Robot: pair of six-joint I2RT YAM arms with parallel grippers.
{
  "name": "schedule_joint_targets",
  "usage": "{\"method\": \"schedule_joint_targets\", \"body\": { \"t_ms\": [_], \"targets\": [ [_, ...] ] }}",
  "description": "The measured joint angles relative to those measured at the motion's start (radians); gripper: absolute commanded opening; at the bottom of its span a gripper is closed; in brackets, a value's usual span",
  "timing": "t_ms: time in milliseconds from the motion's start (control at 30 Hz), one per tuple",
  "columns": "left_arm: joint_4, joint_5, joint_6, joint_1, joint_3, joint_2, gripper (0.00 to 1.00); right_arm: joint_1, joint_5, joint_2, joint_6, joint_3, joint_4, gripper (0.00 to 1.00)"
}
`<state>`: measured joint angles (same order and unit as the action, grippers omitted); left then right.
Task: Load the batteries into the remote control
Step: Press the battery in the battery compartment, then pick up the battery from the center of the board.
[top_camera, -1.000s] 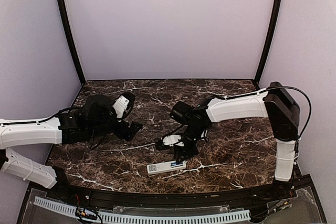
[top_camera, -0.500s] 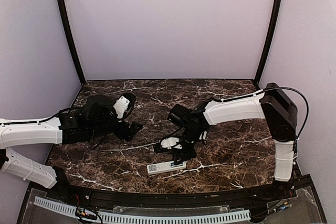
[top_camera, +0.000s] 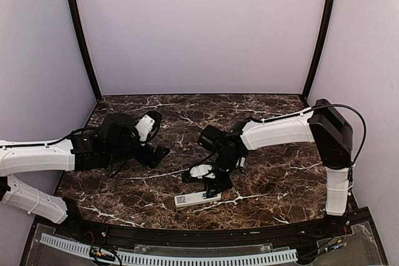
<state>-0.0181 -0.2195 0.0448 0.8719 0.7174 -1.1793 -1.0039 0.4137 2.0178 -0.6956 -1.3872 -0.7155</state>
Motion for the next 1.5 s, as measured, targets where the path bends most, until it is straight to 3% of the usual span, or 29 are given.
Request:
{"method": "schedule_joint_targets", "body": {
  "t_ms": [367,667,767,900,1033,1167,1267,1400,1500],
  "targets": [
    [-0.036,0.006,0.017,-0.027,0.025,-0.029,0.86,-0.001,0.003,-0.025,0.004,-0.029,-0.022,0.41],
    [-0.343,0.12,0.105,-0.359,0.302,-0.21,0.87,0.118,0.051,-0.222,0.138,-0.011,0.119,0.52],
    [-0.461,0.15,0.081,-0.407,0.43,-0.327,0.81,0.165,0.051,-0.307,0.195,0.025,0.208,0.56],
    [-0.653,0.102,-0.011,-0.452,0.586,-0.55,0.82,0.179,0.05,-0.382,0.23,0.104,0.294,0.61],
    [-0.836,0.006,-0.086,-0.479,0.625,-0.677,0.83,0.179,0.05,-0.401,0.229,0.166,0.314,0.63],
    [-0.935,-0.061,-0.117,-0.528,0.645,-0.703,0.75,0.18,0.055,-0.41,0.222,0.198,0.319,0.63],
    [-0.961,-0.056,-0.124,-0.613,0.653,-0.708,0.66,0.18,0.062,-0.417,0.217,0.211,0.327,0.63],
    [-0.969,0.01,-0.132,-0.699,0.657,-0.723,0.65,0.18,0.064,-0.422,0.207,0.212,0.328,0.63],
    [-0.967,0.072,-0.141,-0.697,0.653,-0.725,0.65,0.18,0.064,-0.422,0.2,0.212,0.328,0.63]
  ]
}}
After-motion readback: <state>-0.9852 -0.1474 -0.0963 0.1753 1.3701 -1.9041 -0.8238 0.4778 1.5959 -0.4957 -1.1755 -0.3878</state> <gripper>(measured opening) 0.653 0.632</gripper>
